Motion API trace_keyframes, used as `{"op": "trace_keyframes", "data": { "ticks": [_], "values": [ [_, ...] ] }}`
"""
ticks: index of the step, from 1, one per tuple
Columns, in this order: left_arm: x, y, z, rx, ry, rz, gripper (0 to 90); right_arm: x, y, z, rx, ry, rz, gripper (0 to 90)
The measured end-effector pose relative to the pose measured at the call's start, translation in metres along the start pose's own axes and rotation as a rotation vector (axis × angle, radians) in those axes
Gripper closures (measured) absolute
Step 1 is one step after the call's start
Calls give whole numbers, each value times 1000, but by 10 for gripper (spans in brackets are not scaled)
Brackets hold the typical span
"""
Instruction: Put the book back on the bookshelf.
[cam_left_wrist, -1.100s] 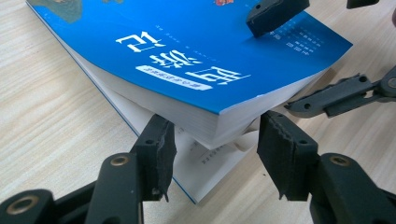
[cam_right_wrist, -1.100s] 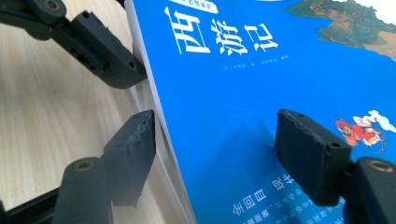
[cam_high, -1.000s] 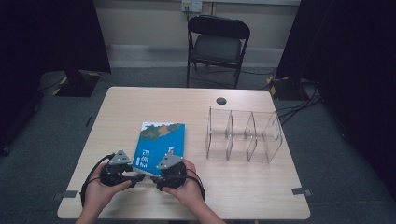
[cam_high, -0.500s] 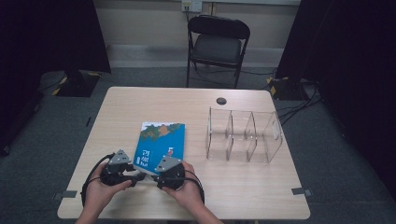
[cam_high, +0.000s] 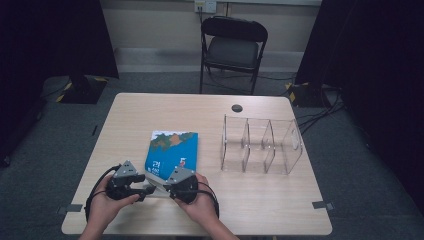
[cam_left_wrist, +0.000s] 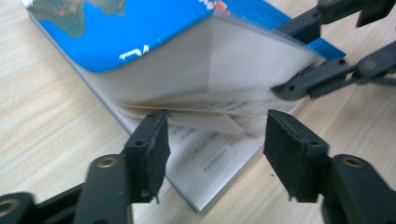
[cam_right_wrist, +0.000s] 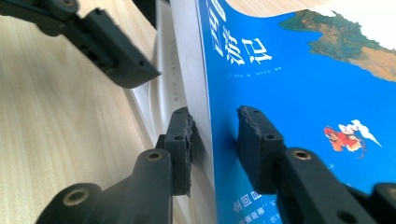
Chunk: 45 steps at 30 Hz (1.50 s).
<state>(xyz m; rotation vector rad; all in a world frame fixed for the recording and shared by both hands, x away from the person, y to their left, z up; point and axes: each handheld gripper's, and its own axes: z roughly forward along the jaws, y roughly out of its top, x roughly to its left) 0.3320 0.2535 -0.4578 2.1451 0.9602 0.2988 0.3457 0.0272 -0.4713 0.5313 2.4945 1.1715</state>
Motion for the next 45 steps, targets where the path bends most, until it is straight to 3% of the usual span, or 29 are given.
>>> {"op": "trace_keyframes", "data": {
  "ticks": [3, 7, 10, 14, 19, 21, 25, 27, 30, 33, 41, 45],
  "values": [
    [2, -7, -2, 1, -5, 7, 300, 3, 0, -2, -9, -17, 20, 711],
    [4, -15, -2, 41, -10, 27, 239, 0, 1, -3, -8, -9, 34, 724],
    [3, -20, 1, 67, -16, 49, 244, 0, 3, -4, 2, -4, 41, 729],
    [3, -21, 0, 49, -30, 68, 245, -3, 6, -7, 13, 1, 50, 739],
    [0, -24, 1, 18, -114, 83, 223, -8, 14, -11, 23, 18, 69, 744],
    [2, -25, -1, 21, -108, 89, 218, -12, 20, -16, 20, 28, 98, 747],
    [2, -27, -5, 15, -98, 85, 216, -17, 28, -21, 24, 30, 95, 751],
    [2, -28, -5, 20, -91, 131, 206, -19, 31, -22, 31, 31, 101, 752],
    [0, -32, -2, 42, -107, 151, 208, -21, 36, -24, 40, 31, 105, 754],
    [1, -35, 1, 69, -94, 170, 209, -23, 41, -28, 49, 28, 118, 757],
    [6, -38, 6, 83, -70, 135, 205, -31, 48, -36, 56, 36, 136, 760],
    [6, -38, 8, 89, -65, 149, 164, -32, 49, -39, 54, 38, 146, 760]
  ]
}}
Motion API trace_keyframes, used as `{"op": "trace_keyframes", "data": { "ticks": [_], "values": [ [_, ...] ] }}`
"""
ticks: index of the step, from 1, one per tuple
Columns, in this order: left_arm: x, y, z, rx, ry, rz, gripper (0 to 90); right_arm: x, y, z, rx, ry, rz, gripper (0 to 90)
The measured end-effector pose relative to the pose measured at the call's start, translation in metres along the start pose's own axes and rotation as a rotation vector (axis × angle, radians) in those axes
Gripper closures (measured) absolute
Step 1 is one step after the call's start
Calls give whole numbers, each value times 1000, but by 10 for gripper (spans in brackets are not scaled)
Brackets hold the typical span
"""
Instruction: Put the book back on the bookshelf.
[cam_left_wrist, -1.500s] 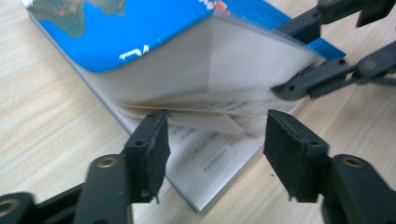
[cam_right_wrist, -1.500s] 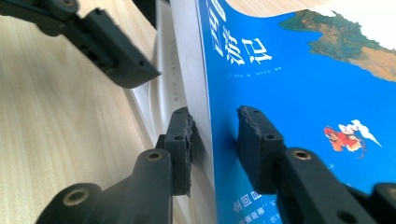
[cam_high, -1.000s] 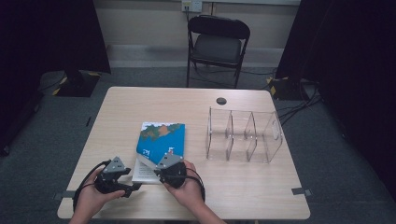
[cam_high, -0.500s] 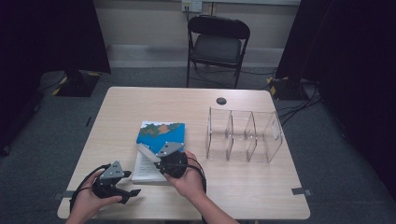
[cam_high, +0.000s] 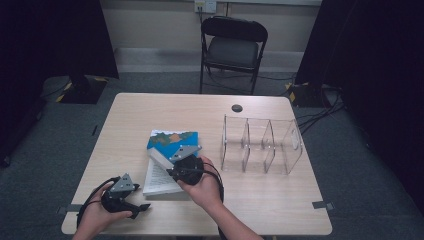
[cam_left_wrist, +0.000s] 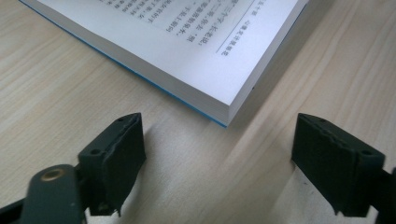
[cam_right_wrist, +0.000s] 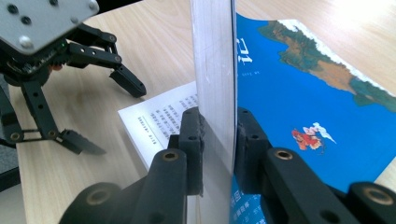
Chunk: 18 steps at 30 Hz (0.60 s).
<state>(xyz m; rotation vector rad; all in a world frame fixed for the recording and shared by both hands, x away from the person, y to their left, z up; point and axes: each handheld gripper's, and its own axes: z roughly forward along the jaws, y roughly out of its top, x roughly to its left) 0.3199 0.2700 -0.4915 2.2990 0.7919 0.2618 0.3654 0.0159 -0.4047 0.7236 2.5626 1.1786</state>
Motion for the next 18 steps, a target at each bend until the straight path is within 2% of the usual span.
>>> {"op": "trace_keyframes", "data": {
  "ticks": [2, 4, 5, 6, 7, 8, 12, 13, 15, 16, 18],
  "values": [
    [-2, 1, 2, 3, 10, 3, 163, -1, 2, -2, -2, 1, 11, 761],
    [-4, 1, 4, -16, 17, 0, 150, -1, 6, -3, 2, 4, -5, 761],
    [-3, 2, 5, -16, 26, 12, 149, -1, 7, -3, 6, 9, 3, 761],
    [-4, 2, 7, -26, 22, -8, 149, -1, 8, -4, 9, 8, 7, 761],
    [-4, 3, 7, -22, 29, 2, 149, -2, 9, -5, 7, 11, 4, 761],
    [-4, 3, 8, -35, 32, -16, 155, -2, 10, -7, 10, 11, 12, 761],
    [-3, 5, 12, -50, 30, -11, 154, -3, 14, -13, 12, 13, 19, 762],
    [-1, 6, 12, -54, 41, 6, 154, -3, 16, -14, 15, 21, 12, 762],
    [0, 7, 14, -62, 52, 2, 158, -2, 18, -17, 19, 23, 21, 762],
    [-1, 7, 15, -69, 48, -17, 158, -2, 18, -18, 11, 25, 18, 762],
    [0, 8, 15, -73, 58, -11, 190, -2, 18, -20, 14, 29, 21, 762]
  ]
}}
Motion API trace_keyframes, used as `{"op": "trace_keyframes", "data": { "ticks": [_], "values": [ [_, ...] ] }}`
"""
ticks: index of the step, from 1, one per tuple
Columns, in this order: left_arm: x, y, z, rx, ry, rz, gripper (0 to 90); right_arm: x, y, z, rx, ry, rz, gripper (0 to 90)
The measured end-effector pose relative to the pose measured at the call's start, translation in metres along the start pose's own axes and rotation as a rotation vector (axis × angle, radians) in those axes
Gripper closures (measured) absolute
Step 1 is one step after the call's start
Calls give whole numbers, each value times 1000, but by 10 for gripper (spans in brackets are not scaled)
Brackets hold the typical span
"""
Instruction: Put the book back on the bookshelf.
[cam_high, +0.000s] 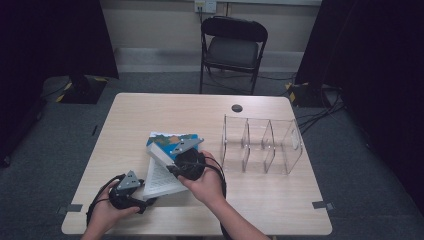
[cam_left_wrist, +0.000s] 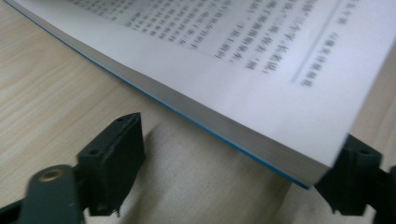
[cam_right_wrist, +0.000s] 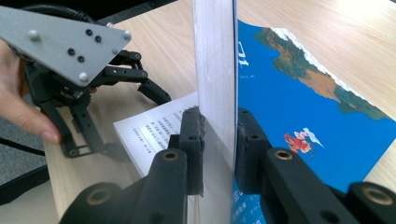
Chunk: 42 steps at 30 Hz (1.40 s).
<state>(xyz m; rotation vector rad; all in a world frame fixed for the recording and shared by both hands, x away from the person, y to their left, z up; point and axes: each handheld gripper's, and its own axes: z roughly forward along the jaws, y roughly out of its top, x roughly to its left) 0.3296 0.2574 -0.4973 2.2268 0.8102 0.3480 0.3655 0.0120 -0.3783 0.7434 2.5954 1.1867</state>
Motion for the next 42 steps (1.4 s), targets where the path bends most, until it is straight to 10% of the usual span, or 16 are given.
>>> {"op": "trace_keyframes", "data": {
  "ticks": [12, 30, 38, 42],
  "values": [
    [5, 1, -4, -8, -35, -67, 339, 8, -17, 11, 29, 26, -36, 752],
    [15, 3, 3, -45, -58, -103, 304, 12, -25, 10, 16, 56, -27, 750],
    [14, 0, 5, -50, -42, 32, 256, 12, -30, 11, 13, 61, -39, 748],
    [14, 1, 6, -48, -39, 26, 231, 13, -33, 12, 16, 60, -35, 747]
  ]
}}
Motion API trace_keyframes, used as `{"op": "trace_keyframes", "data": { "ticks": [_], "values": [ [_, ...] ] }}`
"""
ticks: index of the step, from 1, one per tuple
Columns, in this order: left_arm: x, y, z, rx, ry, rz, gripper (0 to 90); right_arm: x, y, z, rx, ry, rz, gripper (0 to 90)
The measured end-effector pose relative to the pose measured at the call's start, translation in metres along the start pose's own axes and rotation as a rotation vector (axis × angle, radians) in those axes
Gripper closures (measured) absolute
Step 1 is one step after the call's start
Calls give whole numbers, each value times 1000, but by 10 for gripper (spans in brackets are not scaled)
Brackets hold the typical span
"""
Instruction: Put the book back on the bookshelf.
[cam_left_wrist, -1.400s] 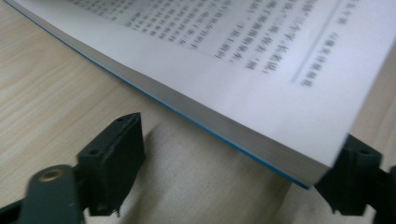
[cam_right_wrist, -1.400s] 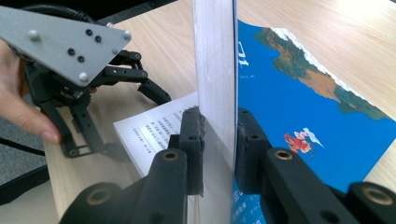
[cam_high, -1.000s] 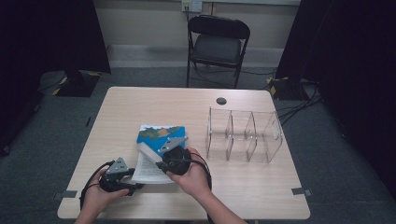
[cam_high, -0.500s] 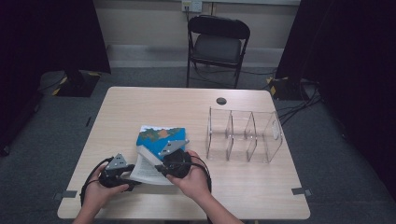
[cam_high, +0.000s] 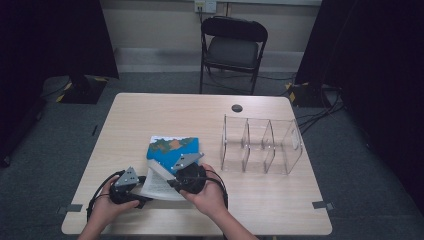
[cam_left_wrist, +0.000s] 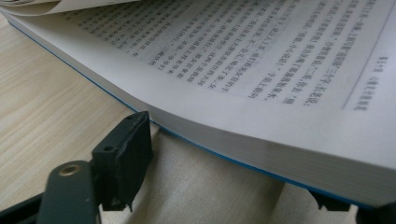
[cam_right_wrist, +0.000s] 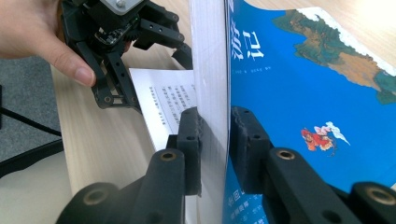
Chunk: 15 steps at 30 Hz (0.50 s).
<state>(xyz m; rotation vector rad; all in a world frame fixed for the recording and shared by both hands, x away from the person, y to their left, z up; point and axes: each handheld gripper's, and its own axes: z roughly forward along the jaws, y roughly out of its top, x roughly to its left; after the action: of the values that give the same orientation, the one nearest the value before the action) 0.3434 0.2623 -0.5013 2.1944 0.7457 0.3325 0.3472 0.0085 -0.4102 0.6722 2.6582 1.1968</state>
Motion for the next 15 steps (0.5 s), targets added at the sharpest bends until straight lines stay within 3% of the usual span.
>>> {"op": "trace_keyframes", "data": {
  "ticks": [2, 5, 7, 15],
  "values": [
    [0, 1, 1, 11, 13, -3, 183, 0, -1, 1, 4, 0, -6, 747],
    [-1, 2, 5, 28, 42, -39, 77, 1, -2, 2, 4, 3, -6, 746],
    [-1, 3, 6, 46, 28, -22, 10, 0, -2, 1, 3, 2, -6, 746],
    [-3, 4, 6, 31, 21, -23, 38, 1, -3, 3, 9, 9, -8, 744]
  ]
}}
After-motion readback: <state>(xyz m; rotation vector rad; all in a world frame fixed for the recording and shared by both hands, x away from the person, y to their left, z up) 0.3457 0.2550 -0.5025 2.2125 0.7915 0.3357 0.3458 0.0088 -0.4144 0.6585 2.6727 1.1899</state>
